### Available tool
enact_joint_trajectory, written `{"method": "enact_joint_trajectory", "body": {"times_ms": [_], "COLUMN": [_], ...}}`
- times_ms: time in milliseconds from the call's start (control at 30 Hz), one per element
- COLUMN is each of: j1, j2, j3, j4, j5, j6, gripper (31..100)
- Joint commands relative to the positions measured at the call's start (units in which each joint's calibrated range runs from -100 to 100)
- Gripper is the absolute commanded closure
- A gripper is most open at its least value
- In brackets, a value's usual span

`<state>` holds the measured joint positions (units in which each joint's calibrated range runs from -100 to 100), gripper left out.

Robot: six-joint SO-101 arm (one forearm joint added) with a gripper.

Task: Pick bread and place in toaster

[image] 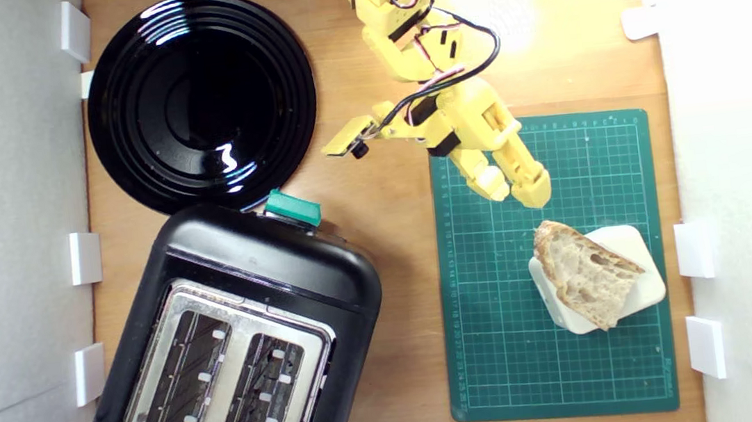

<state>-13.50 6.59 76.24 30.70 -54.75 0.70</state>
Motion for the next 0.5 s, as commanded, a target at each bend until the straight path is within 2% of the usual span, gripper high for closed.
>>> {"method": "enact_joint_trajectory", "body": {"times_ms": [0, 100, 467], "j1": [0.4, 0.4, -0.1], "j2": [-0.4, -0.3, 4.7], "j3": [-2.3, -2.9, -9.2], "j4": [-0.1, -0.1, -0.1], "j5": [-2.3, -2.5, -2.8], "j6": [0.3, 0.3, 0.0], "gripper": [42.2, 38.8, 38.7]}}
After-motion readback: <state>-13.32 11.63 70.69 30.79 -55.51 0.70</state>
